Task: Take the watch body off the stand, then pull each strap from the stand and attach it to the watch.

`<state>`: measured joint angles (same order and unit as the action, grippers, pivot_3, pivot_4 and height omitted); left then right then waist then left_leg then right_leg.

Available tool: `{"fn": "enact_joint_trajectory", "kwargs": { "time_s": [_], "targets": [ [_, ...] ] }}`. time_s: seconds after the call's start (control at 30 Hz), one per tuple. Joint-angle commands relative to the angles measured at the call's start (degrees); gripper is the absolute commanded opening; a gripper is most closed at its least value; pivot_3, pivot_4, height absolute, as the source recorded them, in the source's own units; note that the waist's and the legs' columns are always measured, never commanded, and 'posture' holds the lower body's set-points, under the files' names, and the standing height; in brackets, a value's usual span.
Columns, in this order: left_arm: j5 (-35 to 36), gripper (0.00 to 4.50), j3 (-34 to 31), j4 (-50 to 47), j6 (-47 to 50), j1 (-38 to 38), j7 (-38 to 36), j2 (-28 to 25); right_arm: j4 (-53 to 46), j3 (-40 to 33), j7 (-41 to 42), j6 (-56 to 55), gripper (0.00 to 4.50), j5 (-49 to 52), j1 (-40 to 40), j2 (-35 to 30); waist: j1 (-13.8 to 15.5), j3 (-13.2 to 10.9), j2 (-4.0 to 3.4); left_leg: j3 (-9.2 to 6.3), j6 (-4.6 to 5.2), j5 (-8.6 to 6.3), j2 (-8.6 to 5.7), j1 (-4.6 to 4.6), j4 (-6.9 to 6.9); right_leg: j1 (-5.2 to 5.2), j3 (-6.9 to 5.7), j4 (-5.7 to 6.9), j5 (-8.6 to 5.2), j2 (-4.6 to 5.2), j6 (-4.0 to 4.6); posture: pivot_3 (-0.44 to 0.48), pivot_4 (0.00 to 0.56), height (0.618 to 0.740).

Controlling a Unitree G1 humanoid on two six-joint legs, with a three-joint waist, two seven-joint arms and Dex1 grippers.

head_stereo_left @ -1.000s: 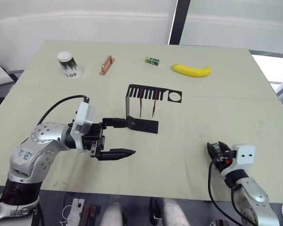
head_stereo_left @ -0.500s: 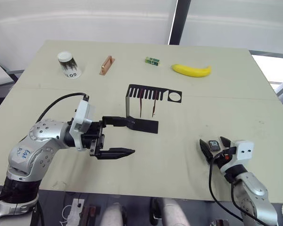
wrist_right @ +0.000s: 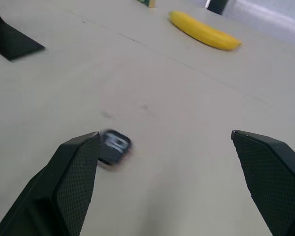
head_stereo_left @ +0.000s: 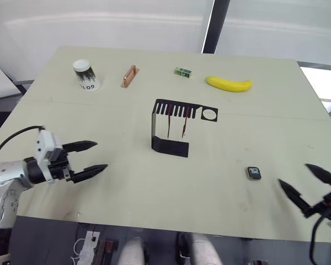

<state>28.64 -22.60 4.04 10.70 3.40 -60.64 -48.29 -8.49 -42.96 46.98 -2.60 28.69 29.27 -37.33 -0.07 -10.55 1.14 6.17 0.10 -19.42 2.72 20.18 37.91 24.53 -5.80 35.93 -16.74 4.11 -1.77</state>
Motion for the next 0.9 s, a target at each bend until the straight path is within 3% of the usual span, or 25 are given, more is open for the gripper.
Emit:
{"fn": "enact_joint_trajectory", "kwargs": {
  "time_s": [0.03,0.2,0.47,0.63,0.77,0.9],
  "targets": [
    [-4.0,4.5,-4.3,8.0,-8.4,-1.9,2.1,0.2,10.8,-6.0,1.1,-5.6,4.46,-1.8,1.6,-0.2,0.0,0.0,0.0,0.0,-0.02,-0.02,0.01,0.0,0.0,0.01,-0.02,0.0,-0.01,0.0,0.02,0.0,0.15,0.74],
    [-6.4,4.5,-6.9,13.6,-15.0,-2.0,6.1,-0.1,20.3,-8.2,-0.4,-12.6,4.46,-4.6,2.7,0.3,-0.2,0.0,-0.01,0.03,-0.04,-0.1,0.03,-0.05,-0.01,-0.01,0.01,0.04,-0.03,0.07,0.05,0.0,0.15,0.74],
    [-4.7,4.5,-5.7,8.8,-12.9,-1.6,6.4,1.0,16.6,-5.2,-0.7,-10.6,4.46,-2.0,1.4,2.3,-0.3,0.1,-0.11,0.09,-0.12,-0.15,0.07,-0.14,-0.01,-0.01,0.05,0.16,-0.02,0.09,0.05,0.0,0.15,0.74],
    [-2.8,4.5,-5.0,2.0,-10.2,-1.8,6.3,2.2,7.2,-2.0,-1.4,-5.3,4.46,1.0,-0.5,3.8,-0.2,0.1,-0.16,0.1,-0.14,-0.14,0.06,-0.17,-0.01,-0.01,0.06,0.23,-0.02,0.11,0.05,0.0,0.15,0.74],
    [-1.1,4.5,-2.7,-9.9,-7.0,-5.2,5.8,3.3,-3.1,2.2,-3.0,-0.8,4.46,3.3,-1.9,5.4,-0.3,0.1,-0.16,0.11,-0.28,-0.08,0.06,-0.17,-0.01,-0.01,0.07,0.27,-0.02,0.11,0.05,0.0,0.15,0.74],
    [-0.1,4.5,-0.6,-22.7,-2.8,-9.0,11.6,7.3,-15.0,9.3,-5.7,5.3,4.46,5.8,-3.1,7.5,-0.2,0.1,-0.24,0.12,-0.39,-0.02,0.05,-0.17,-0.01,-0.01,0.12,0.3,-0.02,0.12,0.04,0.0,0.15,0.74]
  ]
}}
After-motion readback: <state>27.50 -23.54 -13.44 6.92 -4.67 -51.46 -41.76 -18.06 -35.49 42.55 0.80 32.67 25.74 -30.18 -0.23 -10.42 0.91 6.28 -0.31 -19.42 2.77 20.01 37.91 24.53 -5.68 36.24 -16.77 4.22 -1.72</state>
